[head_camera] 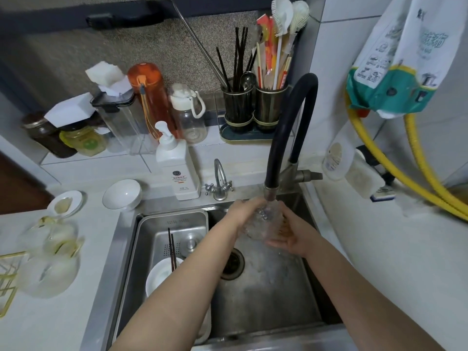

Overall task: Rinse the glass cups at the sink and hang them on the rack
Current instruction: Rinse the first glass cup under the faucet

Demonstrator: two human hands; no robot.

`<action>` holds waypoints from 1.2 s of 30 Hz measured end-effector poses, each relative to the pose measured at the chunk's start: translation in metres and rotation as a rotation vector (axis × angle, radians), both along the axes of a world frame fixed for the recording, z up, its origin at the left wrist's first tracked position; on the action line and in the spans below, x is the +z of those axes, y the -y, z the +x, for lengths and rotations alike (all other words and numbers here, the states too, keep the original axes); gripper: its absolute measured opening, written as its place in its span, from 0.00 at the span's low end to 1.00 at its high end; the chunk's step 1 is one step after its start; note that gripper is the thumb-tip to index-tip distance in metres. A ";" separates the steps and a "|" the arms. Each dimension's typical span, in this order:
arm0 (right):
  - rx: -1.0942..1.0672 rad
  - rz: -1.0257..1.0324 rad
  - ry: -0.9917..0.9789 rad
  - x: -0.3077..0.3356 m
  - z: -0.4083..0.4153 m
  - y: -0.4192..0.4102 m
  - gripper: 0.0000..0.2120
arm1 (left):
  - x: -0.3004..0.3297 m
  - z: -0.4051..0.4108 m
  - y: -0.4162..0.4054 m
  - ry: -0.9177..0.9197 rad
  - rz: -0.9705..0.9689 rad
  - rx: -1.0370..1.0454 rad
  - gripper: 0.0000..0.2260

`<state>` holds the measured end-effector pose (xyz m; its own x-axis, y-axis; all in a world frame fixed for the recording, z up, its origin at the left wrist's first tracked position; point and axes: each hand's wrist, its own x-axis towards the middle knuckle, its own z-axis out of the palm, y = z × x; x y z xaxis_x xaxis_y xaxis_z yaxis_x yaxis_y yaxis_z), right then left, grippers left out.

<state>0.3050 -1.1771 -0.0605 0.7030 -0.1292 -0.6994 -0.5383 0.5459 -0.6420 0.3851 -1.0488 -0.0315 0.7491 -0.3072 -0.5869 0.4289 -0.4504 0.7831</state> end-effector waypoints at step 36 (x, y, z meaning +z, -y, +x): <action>0.137 -0.081 0.454 0.022 -0.028 0.000 0.16 | -0.015 -0.013 -0.035 0.254 -0.327 -0.030 0.38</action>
